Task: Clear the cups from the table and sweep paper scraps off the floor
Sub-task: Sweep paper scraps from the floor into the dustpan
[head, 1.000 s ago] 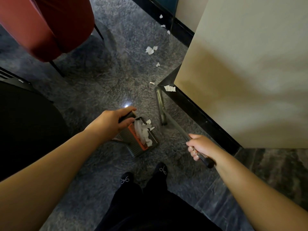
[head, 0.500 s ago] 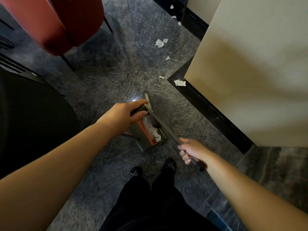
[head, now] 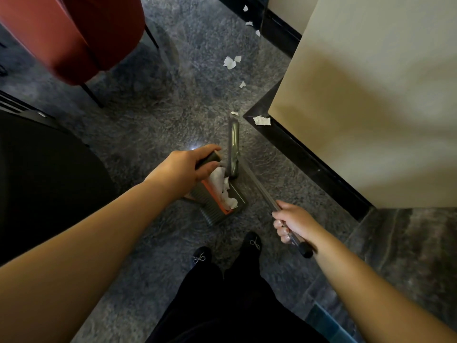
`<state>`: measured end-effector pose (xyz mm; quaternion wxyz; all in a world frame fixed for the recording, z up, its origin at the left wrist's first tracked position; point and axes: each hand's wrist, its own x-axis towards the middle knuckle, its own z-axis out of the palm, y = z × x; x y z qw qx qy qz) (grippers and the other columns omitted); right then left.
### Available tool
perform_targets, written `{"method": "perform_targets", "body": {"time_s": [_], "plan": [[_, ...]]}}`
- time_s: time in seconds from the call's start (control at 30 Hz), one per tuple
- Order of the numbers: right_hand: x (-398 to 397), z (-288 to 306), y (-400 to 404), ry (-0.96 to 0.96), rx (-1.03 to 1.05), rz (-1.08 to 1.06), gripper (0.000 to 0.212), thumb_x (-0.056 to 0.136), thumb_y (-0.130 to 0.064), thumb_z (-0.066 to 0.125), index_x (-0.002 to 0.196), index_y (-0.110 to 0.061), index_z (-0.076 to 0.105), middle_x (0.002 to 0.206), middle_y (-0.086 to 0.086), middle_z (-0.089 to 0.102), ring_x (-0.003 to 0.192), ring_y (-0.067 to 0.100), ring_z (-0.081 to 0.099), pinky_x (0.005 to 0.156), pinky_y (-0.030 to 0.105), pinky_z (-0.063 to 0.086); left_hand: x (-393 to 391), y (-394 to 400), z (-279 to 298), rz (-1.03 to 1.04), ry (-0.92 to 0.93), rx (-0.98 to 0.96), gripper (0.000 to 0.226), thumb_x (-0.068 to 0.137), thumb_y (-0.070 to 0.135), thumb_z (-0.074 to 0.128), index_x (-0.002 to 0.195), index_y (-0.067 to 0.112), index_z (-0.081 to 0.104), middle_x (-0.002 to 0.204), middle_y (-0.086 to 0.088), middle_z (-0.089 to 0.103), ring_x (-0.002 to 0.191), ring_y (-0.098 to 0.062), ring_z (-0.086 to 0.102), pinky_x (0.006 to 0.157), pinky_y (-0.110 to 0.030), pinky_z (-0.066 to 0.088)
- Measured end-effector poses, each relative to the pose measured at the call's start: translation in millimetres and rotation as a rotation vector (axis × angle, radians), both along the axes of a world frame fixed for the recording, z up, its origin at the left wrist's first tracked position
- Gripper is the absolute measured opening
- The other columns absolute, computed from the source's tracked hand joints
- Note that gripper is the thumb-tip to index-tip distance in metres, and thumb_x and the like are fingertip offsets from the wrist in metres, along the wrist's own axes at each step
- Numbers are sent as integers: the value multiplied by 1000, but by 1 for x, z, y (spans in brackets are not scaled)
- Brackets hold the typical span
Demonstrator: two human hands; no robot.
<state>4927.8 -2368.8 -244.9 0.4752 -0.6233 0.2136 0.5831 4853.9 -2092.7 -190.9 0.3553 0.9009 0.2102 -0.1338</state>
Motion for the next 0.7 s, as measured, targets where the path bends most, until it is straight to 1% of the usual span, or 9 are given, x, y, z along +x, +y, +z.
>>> {"method": "perform_targets", "body": {"time_s": [0.07, 0.13, 0.23, 0.27, 0.37, 0.4, 0.47, 0.53, 0.7], "plan": [[9, -11, 5, -6, -36, 6, 19, 100, -5, 37, 99, -20, 49, 51, 0, 36, 34, 9, 33, 34, 18, 26, 0, 0, 0, -4, -8, -4, 42, 94, 48, 53, 136, 52, 45, 89, 7, 57, 63, -3, 53, 51, -19, 42], [14, -22, 11, 6, -54, -9, 16, 99, -6, 37, 106, -16, 46, 51, 0, 36, 35, 9, 34, 35, 17, 26, 0, -1, 0, -7, -13, -16, 41, 95, 47, 53, 135, 52, 45, 84, 10, 55, 61, -3, 52, 51, -20, 43], [11, -31, 18, 80, -46, -98, 25, 99, -7, 38, 119, -22, 42, 50, -2, 37, 34, 7, 34, 34, 16, 26, 0, -1, 0, 0, -11, -31, 41, 95, 47, 53, 135, 51, 46, 79, 18, 51, 62, -3, 53, 53, -22, 45], [7, -30, 18, 100, -32, -103, 25, 99, -6, 38, 119, -21, 43, 50, -2, 37, 34, 7, 34, 33, 16, 26, 0, -1, 1, 0, -14, -27, 41, 95, 47, 53, 136, 50, 46, 79, 20, 51, 61, -2, 52, 54, -21, 44], [-9, -22, 11, 111, -3, -57, 18, 99, -5, 37, 107, -20, 43, 51, -1, 35, 33, 8, 33, 33, 17, 26, 0, -1, 2, -14, -22, -18, 42, 96, 45, 54, 137, 47, 46, 79, 21, 50, 58, 0, 50, 54, -21, 42], [-14, -17, 9, 102, 1, -39, 18, 99, -5, 36, 107, -20, 44, 51, -1, 35, 34, 8, 33, 34, 17, 25, 0, -1, 3, -15, -22, -19, 42, 96, 45, 54, 137, 47, 46, 79, 22, 50, 57, 0, 50, 54, -20, 42], [-24, -8, 5, 80, 11, -9, 21, 100, -5, 36, 113, -17, 47, 53, 0, 34, 34, 8, 31, 35, 17, 25, -1, 0, 4, -11, -22, -28, 43, 96, 44, 54, 138, 47, 46, 79, 22, 51, 57, 0, 50, 54, -21, 42], [-28, 1, 3, 72, 15, -14, 24, 101, -5, 34, 116, -17, 48, 55, 1, 32, 34, 8, 30, 35, 16, 24, -3, 0, 4, -4, -18, -39, 44, 96, 44, 54, 139, 47, 45, 79, 21, 50, 57, -1, 50, 55, -22, 43], [-26, 27, 1, 38, 29, -63, 16, 101, -4, 32, 107, -14, 43, 57, 2, 30, 33, 7, 28, 35, 14, 23, -14, 1, 6, 1, -23, -64, 43, 96, 43, 55, 137, 48, 46, 80, 23, 51, 61, 0, 52, 54, -18, 43]]}}
